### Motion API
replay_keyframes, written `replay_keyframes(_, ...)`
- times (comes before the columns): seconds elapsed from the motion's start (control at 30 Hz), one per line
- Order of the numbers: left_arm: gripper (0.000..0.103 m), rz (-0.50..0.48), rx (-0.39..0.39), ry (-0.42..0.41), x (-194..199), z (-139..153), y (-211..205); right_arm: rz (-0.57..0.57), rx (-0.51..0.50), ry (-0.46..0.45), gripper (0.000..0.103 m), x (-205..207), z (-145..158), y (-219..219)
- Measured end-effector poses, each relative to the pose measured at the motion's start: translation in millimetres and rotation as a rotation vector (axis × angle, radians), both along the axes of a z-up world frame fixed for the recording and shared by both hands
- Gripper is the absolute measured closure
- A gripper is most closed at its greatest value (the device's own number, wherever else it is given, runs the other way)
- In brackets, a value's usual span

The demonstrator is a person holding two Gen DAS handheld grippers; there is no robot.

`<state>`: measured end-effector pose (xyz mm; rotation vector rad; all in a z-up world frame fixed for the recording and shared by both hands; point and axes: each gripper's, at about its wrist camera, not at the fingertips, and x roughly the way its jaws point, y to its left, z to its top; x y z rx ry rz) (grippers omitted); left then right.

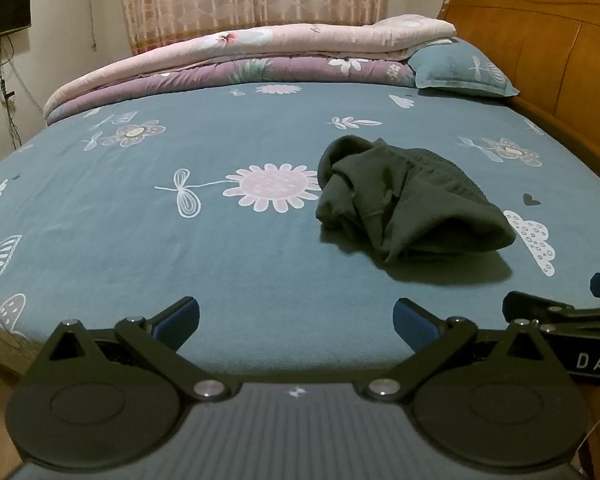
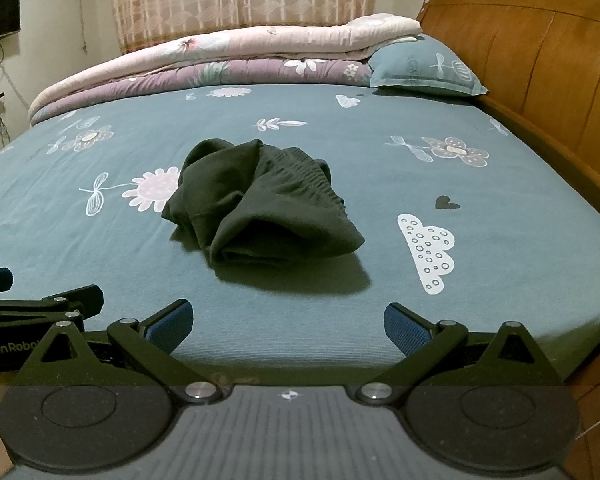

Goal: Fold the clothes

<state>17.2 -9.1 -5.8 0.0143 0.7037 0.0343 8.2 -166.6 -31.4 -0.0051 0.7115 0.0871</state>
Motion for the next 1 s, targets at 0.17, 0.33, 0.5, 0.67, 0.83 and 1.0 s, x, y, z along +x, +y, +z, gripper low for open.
replay_keyframes(0.17,0.001,-0.001,-0.005,0.005,3.4,-2.0,1.2,0.001,0.0,0.005,0.0,3.1,-1.8,-0.6)
replay_keyframes(0.33,0.001,-0.002,-0.005,0.011,10.1,-5.8,1.7,0.001,-0.003,0.012,0.0,9.2,-6.0,-0.7)
replay_keyframes(0.5,0.001,-0.001,-0.006,0.016,21.8,-9.4,1.1,0.003,-0.004,0.022,0.0,20.6,-10.8,-0.3)
replay_keyframes(0.67,0.001,-0.002,0.003,0.015,40.0,-11.9,-0.6,-0.002,-0.012,0.027,0.0,38.5,-15.4,-0.3)
replay_keyframes(0.83,0.001,-0.01,0.01,0.027,68.9,-18.8,-3.0,-0.013,-0.025,0.042,0.0,65.8,-24.5,-1.4)
replay_keyframes(1.0,0.001,-0.022,0.014,0.043,100.3,-23.8,-6.5,-0.028,-0.045,0.072,0.0,98.7,-35.7,-3.8)
